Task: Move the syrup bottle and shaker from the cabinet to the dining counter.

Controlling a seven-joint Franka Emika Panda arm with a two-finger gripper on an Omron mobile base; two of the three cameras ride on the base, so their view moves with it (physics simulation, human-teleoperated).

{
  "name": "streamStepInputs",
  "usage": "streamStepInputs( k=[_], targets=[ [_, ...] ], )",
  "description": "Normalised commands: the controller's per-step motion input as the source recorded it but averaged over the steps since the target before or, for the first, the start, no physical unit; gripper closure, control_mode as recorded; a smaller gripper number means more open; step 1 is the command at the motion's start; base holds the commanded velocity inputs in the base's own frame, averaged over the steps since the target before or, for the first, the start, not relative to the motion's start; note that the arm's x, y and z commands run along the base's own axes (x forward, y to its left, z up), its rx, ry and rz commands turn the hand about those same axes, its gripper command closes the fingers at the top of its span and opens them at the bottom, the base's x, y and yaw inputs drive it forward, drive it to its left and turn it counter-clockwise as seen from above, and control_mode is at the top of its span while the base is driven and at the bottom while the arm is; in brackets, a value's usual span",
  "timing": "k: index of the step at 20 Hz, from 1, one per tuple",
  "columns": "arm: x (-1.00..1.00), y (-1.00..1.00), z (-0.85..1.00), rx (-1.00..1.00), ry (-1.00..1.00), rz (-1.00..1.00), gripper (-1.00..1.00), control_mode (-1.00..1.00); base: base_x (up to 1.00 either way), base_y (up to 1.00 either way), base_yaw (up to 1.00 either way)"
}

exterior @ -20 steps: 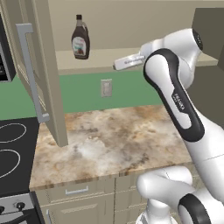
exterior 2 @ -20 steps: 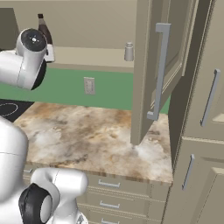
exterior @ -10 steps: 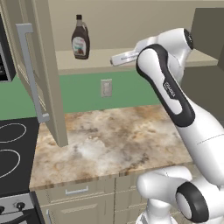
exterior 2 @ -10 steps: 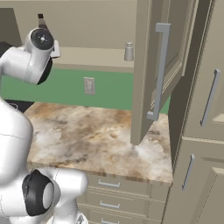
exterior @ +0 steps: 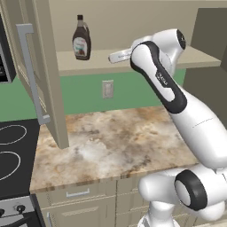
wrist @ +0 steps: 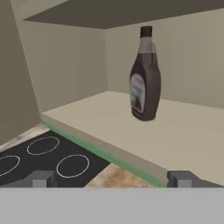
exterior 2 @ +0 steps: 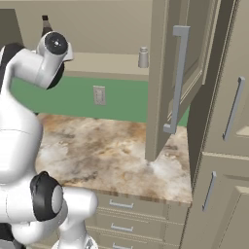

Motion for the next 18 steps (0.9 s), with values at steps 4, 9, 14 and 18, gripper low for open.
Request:
streamStepInputs(
  k=[4, 9, 14, 18],
  targets=[
    [0.32, 0.14, 0.01, 0.0, 0.0, 0.0, -1.0, -1.0, 0.0, 0.0, 0.0],
    [0.28, 0.17, 0.0, 0.0, 0.0, 0.0, -1.0, -1.0, 0.0, 0.0, 0.0],
    [0.35, 0.09, 0.0, 0.0, 0.02, 0.0, -1.0, -1.0, 0.0, 0.0, 0.0],
    [0.38, 0.0, 0.0, 0.0, 0.02, 0.0, -1.0, -1.0, 0.0, 0.0, 0.0]
  ],
)
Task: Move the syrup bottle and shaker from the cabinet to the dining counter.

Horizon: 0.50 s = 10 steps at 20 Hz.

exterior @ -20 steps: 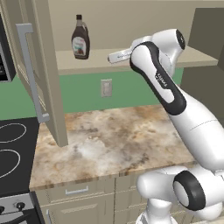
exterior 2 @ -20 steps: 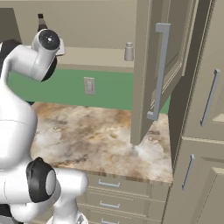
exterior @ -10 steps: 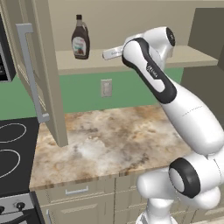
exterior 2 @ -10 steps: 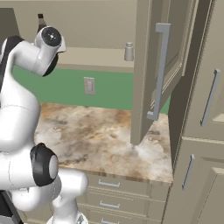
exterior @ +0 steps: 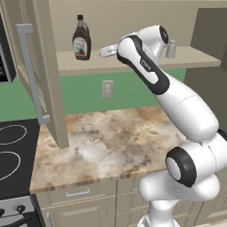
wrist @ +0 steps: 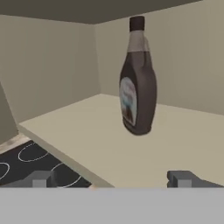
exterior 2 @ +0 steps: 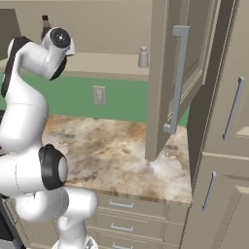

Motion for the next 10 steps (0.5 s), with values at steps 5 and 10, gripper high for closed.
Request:
streamStepInputs(
  k=[5, 10],
  targets=[
    [0.36, 0.0, 0.0, 0.0, 0.01, 0.0, -1.0, -1.0, 0.0, 0.0, 0.0],
    [0.27, 0.07, 0.0, 0.0, 0.0, 0.0, -1.0, -1.0, 0.0, 0.0, 0.0]
  ],
)
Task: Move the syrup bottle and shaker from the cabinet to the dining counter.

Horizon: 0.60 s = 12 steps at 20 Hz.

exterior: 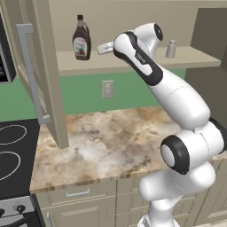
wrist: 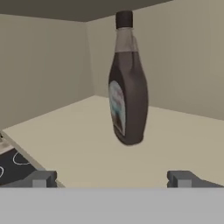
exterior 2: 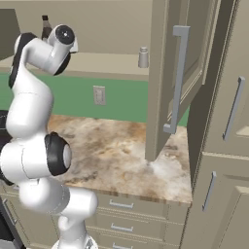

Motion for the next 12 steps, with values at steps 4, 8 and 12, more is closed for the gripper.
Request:
streamStepInputs(
  k=[4, 8, 12],
  targets=[
    [0.25, 0.1, 0.0, 0.0, 0.0, 0.0, -1.0, -1.0, 0.0, 0.0, 0.0],
    [0.21, 0.13, 0.0, 0.0, 0.0, 0.0, -1.0, -1.0, 0.0, 0.0, 0.0],
    [0.25, 0.09, 0.0, 0.0, 0.0, 0.01, -1.0, -1.0, 0.0, 0.0, 0.0]
  ],
)
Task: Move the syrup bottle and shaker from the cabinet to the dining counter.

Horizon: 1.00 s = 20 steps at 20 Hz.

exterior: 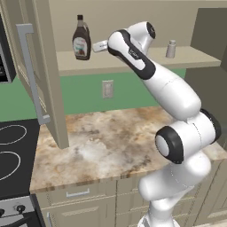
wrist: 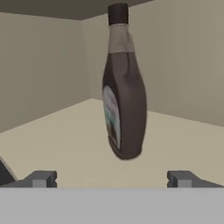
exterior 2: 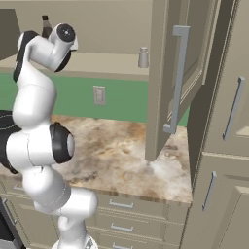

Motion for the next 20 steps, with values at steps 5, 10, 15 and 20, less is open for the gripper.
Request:
streamStepInputs(
  k=[5, 10, 15, 20],
  targets=[
    [0.24, 0.1, 0.0, 0.0, 0.0, 0.01, -1.0, -1.0, 0.0, 0.0, 0.0],
    [0.23, 0.13, 0.0, 0.0, 0.0, 0.0, -1.0, -1.0, 0.0, 0.0, 0.0],
    [0.2, 0.15, 0.0, 0.0, 0.0, 0.0, -1.0, -1.0, 0.0, 0.0, 0.0],
    [0.21, 0.04, 0.0, 0.0, 0.0, 0.0, -1.0, -1.0, 0.0, 0.0, 0.0]
  ],
)
